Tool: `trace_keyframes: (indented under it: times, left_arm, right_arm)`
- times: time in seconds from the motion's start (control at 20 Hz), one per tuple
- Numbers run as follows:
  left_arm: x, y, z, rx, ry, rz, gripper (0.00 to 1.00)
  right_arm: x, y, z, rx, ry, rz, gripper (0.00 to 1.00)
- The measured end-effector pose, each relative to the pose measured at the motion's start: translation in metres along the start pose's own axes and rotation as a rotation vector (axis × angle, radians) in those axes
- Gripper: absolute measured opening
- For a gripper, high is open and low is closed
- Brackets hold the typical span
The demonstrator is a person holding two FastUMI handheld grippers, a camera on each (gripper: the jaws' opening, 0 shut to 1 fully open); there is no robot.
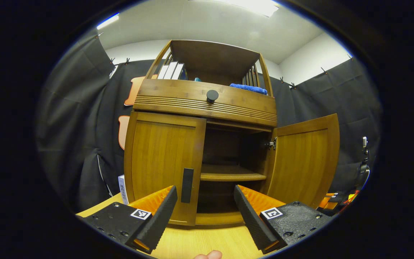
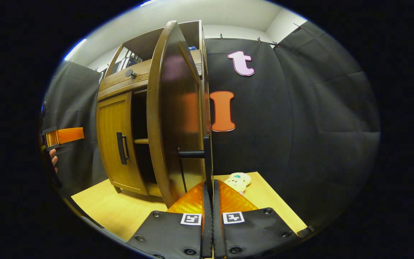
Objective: Open the right door of the double-door shoe cabinet with the right hand, and open the left door with the left hand.
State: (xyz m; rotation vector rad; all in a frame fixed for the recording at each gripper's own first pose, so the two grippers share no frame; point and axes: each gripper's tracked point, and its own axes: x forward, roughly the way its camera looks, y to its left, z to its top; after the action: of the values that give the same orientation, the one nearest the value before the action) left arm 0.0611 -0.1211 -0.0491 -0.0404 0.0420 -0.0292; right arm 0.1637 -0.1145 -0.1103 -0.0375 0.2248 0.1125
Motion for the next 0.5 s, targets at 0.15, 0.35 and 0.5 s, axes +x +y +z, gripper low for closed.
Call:
trace_keyframes:
  times: [0.15, 0.35, 0.5]
  left_arm:
    - [-0.001, -0.001, 0.0, -0.002, 0.001, -0.003, 0.98]
    - [0.0, -0.004, -0.008, -0.024, 0.022, -0.023, 0.94]
    - [0.003, -0.004, -0.011, -0.03, 0.034, -0.028, 0.98]
  right_arm:
    - [-0.01, -0.013, -0.012, -0.007, 0.017, -0.046, 0.09]
    - [-0.033, -0.032, -0.02, 0.039, 0.028, -0.105, 0.08]
    - [-0.049, -0.039, -0.027, 0.052, 0.036, -0.142, 0.08]
